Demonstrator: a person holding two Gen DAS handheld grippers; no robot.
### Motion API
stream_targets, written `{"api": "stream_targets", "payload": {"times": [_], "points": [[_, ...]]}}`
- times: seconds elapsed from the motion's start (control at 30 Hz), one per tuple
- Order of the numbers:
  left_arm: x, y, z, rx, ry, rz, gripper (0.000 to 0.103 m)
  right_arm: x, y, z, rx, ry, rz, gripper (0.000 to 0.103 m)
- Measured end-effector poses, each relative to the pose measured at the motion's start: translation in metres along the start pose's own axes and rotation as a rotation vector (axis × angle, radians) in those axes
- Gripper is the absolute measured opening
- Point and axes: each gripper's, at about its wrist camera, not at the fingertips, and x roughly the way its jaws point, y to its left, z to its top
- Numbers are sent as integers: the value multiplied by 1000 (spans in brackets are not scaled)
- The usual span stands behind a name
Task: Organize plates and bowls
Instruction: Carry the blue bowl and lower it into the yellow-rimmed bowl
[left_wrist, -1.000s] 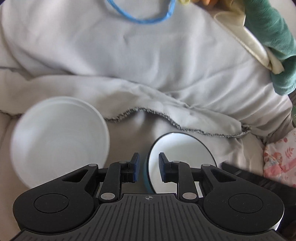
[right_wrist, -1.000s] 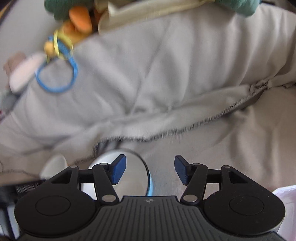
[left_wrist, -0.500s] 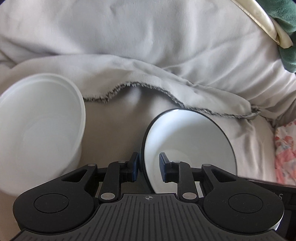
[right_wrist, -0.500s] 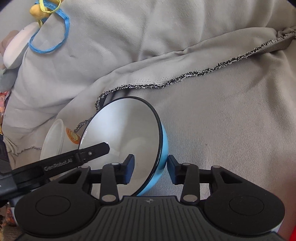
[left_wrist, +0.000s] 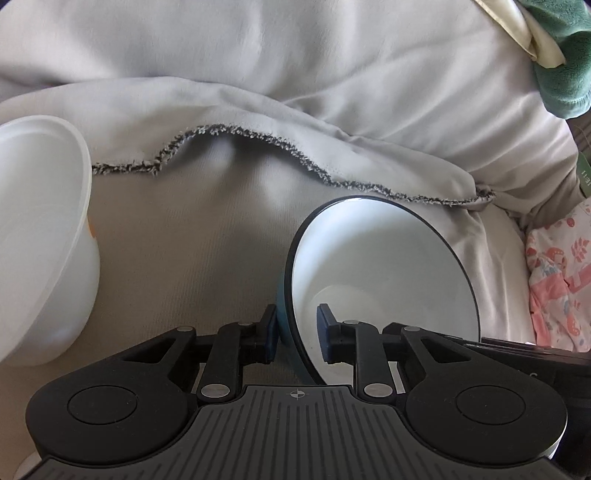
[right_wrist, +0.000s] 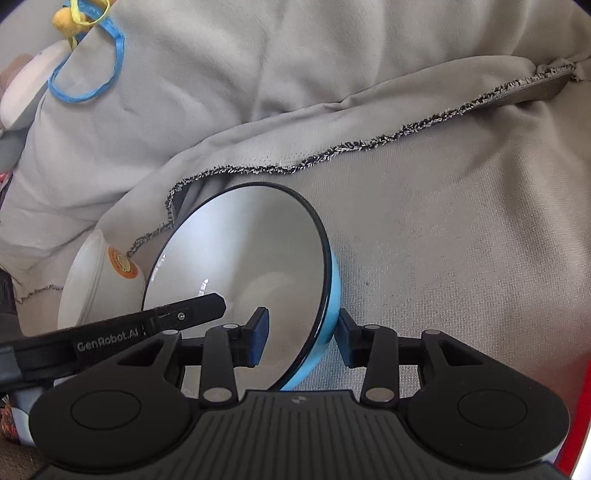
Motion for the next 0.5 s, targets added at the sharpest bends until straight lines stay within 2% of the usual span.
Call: {"api": "stream_targets", "payload": {"times": [0.2, 0.27, 0.33, 0.5], "points": [[-5, -16, -4, 58, 9, 44, 26, -4, -2, 2, 18, -33, 23, 40], [-7, -24, -6, 85, 4, 28, 31, -12, -1, 4, -4, -74, 10, 40], [-4, -27, -8, 96, 4, 9, 29, -15, -2, 7, -20, -99, -20, 40], [5, -29, -12, 127, -11, 50, 25, -6, -14, 7, 23, -60, -25, 40]]}}
